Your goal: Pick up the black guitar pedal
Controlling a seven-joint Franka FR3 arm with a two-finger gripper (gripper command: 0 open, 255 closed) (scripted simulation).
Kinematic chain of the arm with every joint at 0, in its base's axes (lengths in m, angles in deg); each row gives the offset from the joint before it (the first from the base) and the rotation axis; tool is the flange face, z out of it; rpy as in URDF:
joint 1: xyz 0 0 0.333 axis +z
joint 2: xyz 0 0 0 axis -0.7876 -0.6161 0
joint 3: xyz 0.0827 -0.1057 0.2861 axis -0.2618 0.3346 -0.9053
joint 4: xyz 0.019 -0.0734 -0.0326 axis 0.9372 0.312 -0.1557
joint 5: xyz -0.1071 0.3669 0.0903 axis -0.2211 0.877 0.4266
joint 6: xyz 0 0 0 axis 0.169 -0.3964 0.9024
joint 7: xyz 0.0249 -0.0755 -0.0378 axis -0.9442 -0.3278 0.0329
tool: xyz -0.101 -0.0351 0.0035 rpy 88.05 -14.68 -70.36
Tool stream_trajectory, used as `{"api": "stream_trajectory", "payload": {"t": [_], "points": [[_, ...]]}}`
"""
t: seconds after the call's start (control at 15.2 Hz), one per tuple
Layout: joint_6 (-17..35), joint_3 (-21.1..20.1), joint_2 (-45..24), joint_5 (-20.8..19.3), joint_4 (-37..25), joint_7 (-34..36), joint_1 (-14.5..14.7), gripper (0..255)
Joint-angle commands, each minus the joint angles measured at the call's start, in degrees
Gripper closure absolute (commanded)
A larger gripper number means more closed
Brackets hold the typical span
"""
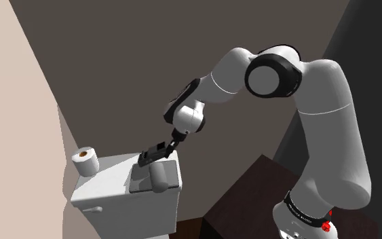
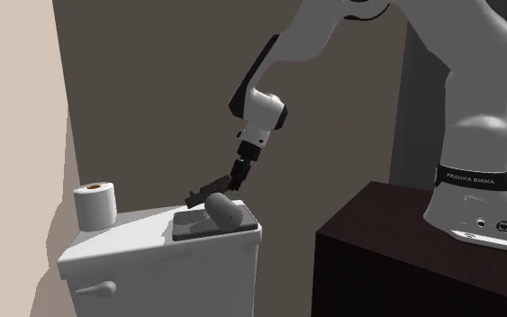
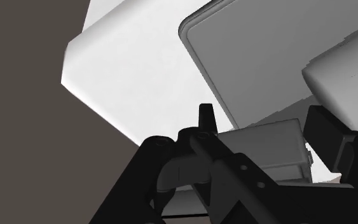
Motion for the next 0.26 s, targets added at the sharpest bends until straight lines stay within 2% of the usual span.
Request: {"api": "stream_trajectory", "payload": {"t": [0.0,0.2], "points": [[-0.62,0.58,1.75,-1.12,0.88,1.38,0.51,255],[-0.98,0.89,2.57,-1.74,1.22,2.08,0.74,255]]}}
